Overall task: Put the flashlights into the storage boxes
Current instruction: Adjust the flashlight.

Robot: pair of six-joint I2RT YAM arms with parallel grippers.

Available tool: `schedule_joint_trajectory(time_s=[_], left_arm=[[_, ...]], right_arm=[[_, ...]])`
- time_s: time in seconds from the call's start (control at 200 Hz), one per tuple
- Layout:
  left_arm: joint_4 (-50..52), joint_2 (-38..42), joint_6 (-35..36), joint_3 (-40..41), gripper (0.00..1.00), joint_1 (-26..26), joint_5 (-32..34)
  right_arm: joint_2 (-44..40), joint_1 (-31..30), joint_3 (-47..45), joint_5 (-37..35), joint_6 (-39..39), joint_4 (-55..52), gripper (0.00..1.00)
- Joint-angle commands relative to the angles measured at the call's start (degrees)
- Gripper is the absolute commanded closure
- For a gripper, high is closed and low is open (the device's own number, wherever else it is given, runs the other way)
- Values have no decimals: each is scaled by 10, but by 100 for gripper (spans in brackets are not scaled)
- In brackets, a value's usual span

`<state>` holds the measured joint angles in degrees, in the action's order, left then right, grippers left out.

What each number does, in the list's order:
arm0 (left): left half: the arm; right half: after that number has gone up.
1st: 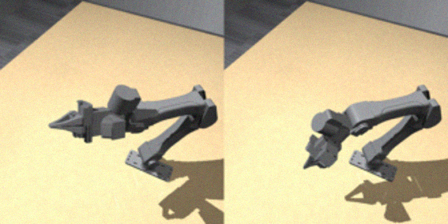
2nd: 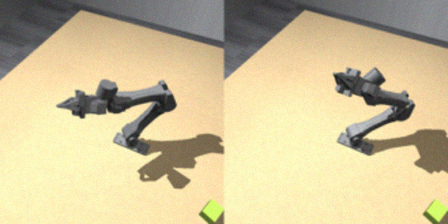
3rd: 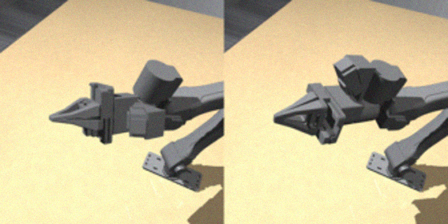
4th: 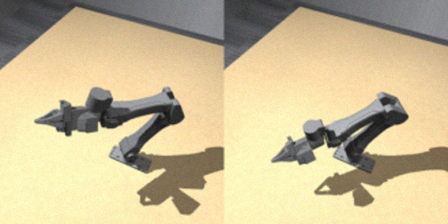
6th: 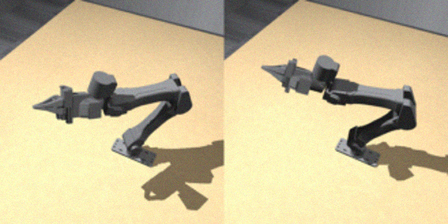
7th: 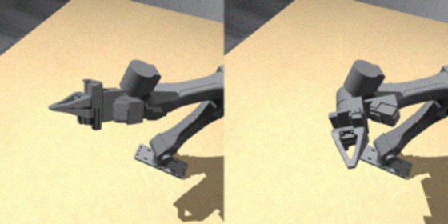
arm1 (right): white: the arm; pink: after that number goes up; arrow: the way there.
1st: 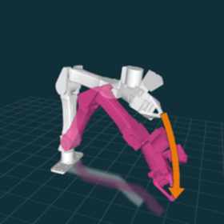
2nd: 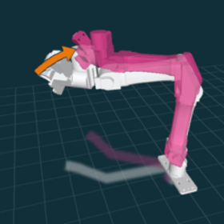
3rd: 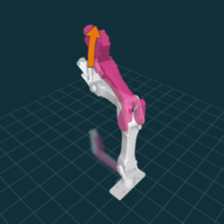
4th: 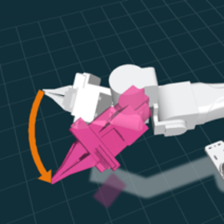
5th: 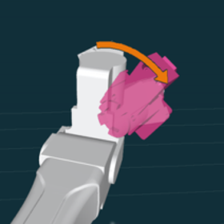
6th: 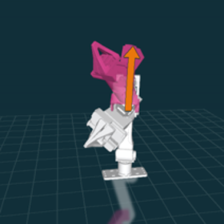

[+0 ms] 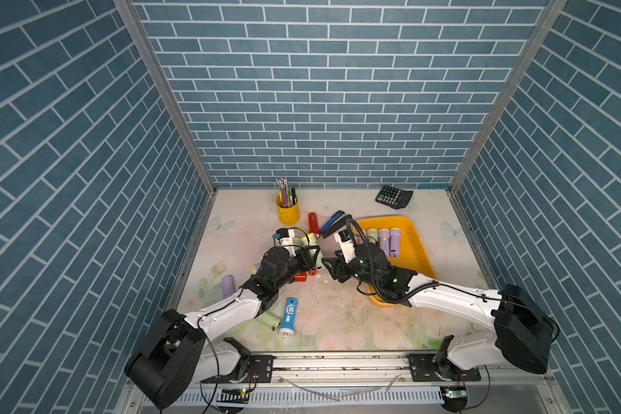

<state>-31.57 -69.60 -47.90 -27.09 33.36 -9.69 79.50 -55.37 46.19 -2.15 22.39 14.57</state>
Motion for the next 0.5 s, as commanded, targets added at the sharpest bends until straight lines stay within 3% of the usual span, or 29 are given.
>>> schedule_joint_trajectory(time_s=[0.0, 0.265, 0.495], left_arm=[[-23, 21, 61, 3, 77, -1, -25], [-2, 36, 149, -12, 77, -2, -100], [-45, 42, 225, 1, 77, -2, -160]], right_arm=[[-35, 9, -26, 13, -25, 6, 39], [-80, 57, -62, 127, -80, 29, 41], [-128, 88, -84, 215, -149, 30, 42]])
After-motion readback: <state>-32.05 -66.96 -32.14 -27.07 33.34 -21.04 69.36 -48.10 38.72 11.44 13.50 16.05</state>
